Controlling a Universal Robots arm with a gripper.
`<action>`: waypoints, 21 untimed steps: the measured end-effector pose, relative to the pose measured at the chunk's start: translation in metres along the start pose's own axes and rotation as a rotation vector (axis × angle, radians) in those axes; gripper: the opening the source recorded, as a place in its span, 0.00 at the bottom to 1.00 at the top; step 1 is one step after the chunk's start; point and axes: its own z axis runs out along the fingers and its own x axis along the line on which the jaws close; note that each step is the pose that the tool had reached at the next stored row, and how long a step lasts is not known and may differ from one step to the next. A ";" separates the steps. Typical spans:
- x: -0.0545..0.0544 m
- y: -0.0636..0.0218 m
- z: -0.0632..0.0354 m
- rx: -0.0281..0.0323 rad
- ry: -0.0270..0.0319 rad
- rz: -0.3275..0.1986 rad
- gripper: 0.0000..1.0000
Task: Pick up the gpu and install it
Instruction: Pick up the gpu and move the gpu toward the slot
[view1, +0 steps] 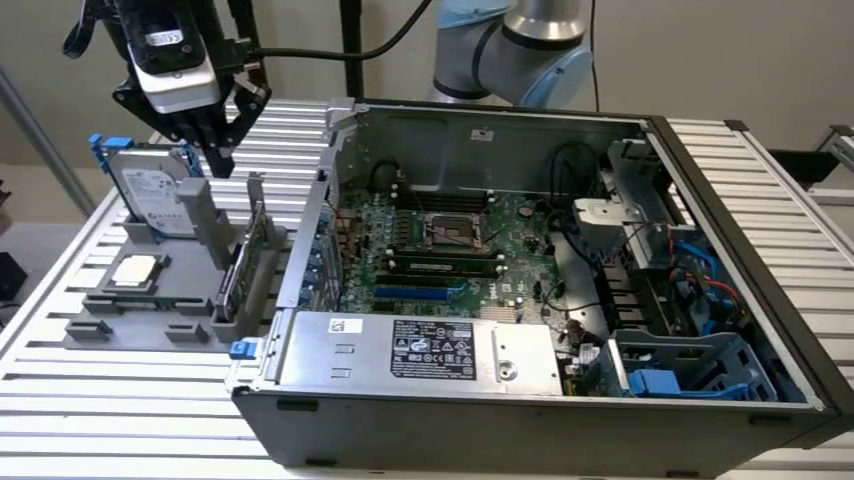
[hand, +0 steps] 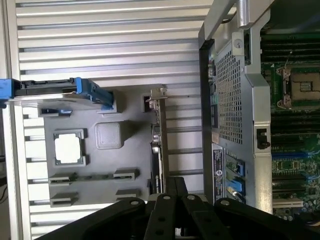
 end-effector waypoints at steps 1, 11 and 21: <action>0.000 0.0000 0.0000 0.0000 0.0000 0.000 0.00; 0.000 0.0000 0.0000 0.0000 0.0001 0.000 1.00; 0.000 -0.0006 0.0076 0.0000 0.0007 0.000 1.00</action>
